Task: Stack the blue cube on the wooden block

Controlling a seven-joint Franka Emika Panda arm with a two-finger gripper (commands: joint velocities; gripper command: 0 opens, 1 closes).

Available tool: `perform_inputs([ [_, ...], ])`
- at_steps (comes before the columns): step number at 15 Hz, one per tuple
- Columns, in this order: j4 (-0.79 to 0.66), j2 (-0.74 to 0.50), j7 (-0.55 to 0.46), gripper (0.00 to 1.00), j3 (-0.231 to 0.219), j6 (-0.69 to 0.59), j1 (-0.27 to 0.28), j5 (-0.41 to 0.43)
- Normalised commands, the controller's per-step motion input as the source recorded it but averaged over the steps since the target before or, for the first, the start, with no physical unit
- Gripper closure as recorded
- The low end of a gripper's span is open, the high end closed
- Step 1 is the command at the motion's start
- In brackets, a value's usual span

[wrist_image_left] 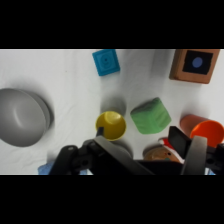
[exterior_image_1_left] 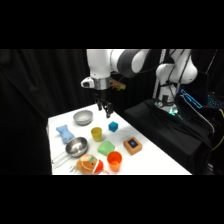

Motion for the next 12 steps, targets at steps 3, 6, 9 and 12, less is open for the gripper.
perform_inputs([
  [3,-0.33,-0.23,-0.36,0.00,-0.063,0.23,-0.112,0.068],
  [6,-0.36,-0.24,-0.39,0.00,-0.064,0.24,-0.115,0.118],
  [9,-0.37,-0.24,-0.42,0.00,-0.048,0.27,-0.098,0.164],
  [12,-0.33,-0.21,-0.40,0.00,-0.034,0.27,-0.080,0.211],
])
